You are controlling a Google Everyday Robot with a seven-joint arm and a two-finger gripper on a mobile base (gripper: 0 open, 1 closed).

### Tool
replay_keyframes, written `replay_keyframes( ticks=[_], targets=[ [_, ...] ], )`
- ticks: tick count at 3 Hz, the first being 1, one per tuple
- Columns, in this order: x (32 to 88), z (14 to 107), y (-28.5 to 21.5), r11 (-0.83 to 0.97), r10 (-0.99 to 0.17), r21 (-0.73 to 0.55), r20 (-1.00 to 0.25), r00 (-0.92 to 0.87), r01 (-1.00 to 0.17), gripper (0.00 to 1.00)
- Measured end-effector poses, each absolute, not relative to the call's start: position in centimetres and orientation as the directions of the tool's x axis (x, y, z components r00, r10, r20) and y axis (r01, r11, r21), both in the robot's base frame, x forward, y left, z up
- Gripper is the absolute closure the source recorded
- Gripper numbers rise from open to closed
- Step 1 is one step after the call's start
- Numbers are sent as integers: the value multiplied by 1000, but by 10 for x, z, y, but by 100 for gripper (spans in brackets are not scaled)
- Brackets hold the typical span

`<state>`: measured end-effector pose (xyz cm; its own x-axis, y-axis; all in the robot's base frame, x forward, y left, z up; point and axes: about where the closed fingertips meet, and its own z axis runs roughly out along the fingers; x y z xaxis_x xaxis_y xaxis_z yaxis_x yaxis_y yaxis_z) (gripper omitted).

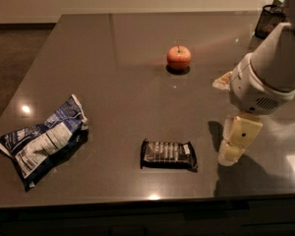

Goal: Pick rxbar chocolate

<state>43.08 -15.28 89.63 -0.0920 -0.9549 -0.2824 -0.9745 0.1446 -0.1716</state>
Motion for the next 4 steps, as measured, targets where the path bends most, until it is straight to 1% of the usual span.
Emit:
replay_keyframes(
  ticks=[2, 4],
  targets=[
    [413, 855, -122, 87, -940, -74, -336, -58, -993, 0],
    [401, 831, -92, 63, -928, -29, -369, -47, -998, 0]
  ],
)
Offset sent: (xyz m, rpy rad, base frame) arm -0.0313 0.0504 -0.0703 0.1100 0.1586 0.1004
